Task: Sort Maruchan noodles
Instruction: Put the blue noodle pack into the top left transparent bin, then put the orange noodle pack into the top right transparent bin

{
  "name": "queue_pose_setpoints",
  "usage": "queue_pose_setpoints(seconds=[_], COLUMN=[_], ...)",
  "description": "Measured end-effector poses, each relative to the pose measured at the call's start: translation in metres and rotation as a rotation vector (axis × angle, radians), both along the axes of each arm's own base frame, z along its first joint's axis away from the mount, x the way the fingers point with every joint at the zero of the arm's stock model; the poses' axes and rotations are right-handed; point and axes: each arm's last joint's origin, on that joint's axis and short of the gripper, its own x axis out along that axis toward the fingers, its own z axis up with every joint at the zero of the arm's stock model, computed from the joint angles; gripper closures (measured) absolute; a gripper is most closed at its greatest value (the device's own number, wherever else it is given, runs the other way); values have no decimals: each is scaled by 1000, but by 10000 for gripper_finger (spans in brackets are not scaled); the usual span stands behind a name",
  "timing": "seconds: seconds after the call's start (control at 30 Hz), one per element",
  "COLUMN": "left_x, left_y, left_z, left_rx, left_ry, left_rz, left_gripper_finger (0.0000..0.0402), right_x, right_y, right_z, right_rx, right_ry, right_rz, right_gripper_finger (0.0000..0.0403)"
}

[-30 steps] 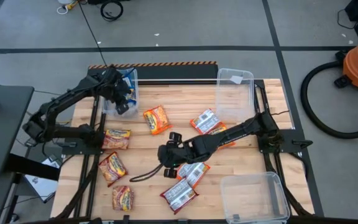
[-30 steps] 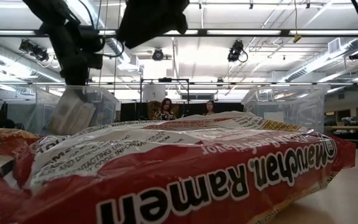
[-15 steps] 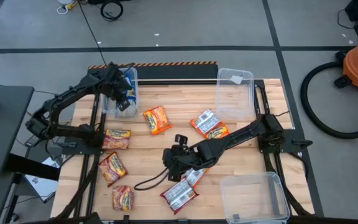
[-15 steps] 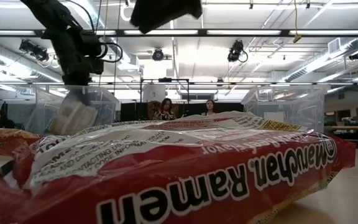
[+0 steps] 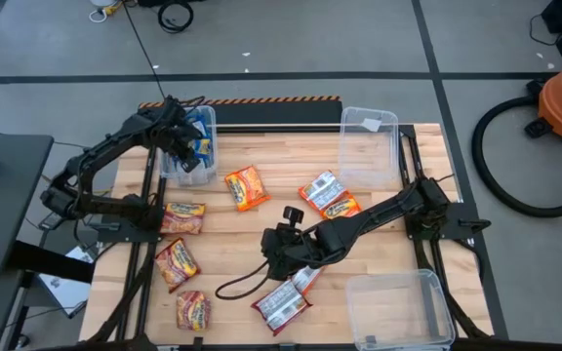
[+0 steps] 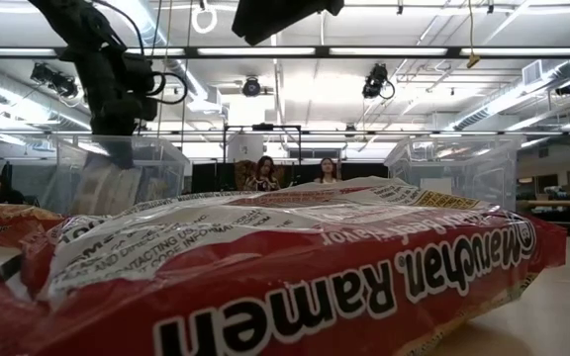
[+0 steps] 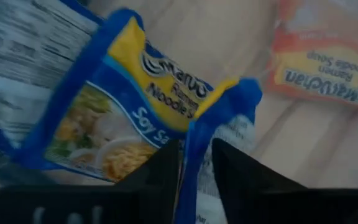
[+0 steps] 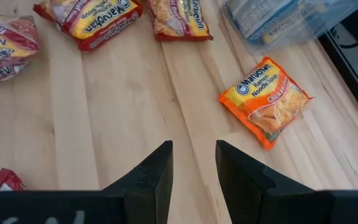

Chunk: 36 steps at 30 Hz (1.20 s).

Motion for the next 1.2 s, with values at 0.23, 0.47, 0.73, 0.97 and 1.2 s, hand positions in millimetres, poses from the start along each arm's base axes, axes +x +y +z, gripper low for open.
queue_pose_setpoints(seconds=[0.23, 0.47, 0.73, 0.97, 1.2], left_x=[6, 3, 5, 11, 9], left_y=[7, 18, 45, 50, 46], left_z=[25, 35, 4, -6, -4], left_rx=[75, 137, 64, 80, 61], left_ry=[-42, -54, 35, 95, 118], left_rz=[-2, 74, 110, 45, 39], left_gripper_finger=[245, 241, 241, 241, 241], right_x=[2, 1, -1, -4, -10], right_y=[-7, -14, -16, -14, -18], right_z=[0, -2, -3, -4, -1], right_rx=[-17, -57, -50, -56, -100], right_ry=[18, 63, 88, 114, 153], right_rz=[20, 19, 3, 13, 9], right_gripper_finger=[276, 276, 276, 276, 276])
